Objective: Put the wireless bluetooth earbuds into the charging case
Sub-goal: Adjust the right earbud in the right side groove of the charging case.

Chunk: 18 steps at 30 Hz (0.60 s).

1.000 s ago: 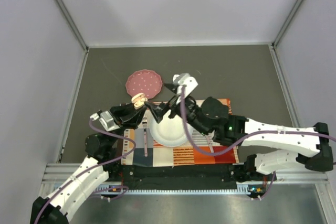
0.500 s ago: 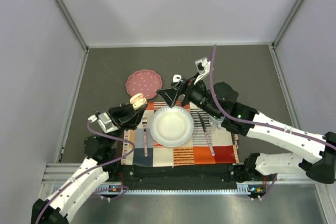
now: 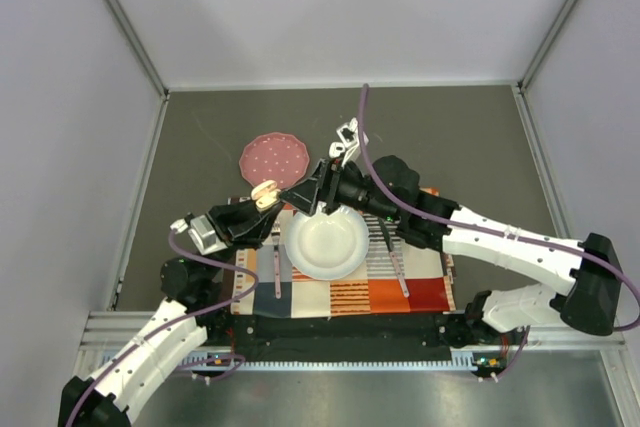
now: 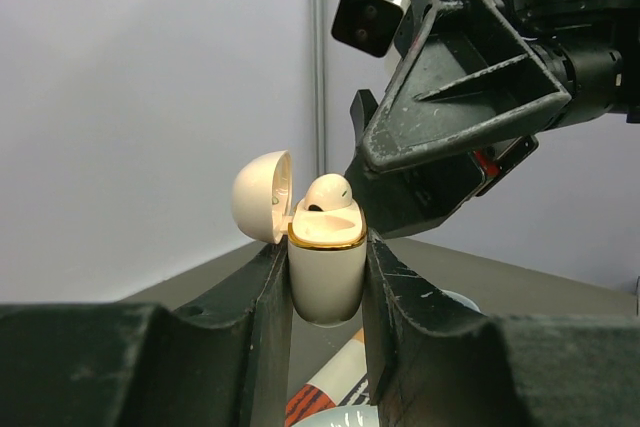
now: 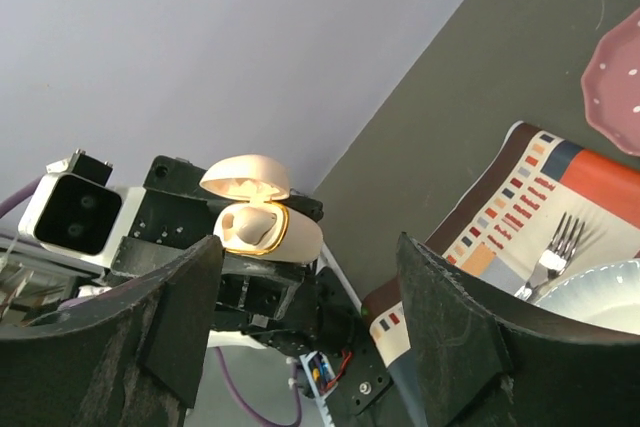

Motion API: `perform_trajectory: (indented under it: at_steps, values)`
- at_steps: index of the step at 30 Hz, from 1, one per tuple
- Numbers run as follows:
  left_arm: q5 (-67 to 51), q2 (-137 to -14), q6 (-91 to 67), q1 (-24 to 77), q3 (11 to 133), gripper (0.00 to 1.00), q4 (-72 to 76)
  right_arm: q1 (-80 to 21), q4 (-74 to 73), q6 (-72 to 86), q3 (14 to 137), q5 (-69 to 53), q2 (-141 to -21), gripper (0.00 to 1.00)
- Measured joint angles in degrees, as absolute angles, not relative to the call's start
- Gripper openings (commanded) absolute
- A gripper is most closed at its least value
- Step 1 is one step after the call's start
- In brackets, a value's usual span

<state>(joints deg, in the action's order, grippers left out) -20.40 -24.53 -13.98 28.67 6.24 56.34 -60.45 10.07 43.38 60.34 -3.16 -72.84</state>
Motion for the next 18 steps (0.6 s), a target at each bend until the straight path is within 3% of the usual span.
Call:
perform_trajectory:
  at_steps: [10,18]
  values:
    - [-20.53,-24.56,-13.98,28.58,6.24,0.0,56.55,-57.78,15.75,49.52,59.42,-10.35,-75.79,0.46]
    - [-20.69,-24.56,-14.04,28.58,6.26,0.0,57.36,-56.93,20.6,52.82,57.71,-13.54,-76.14,0.45]
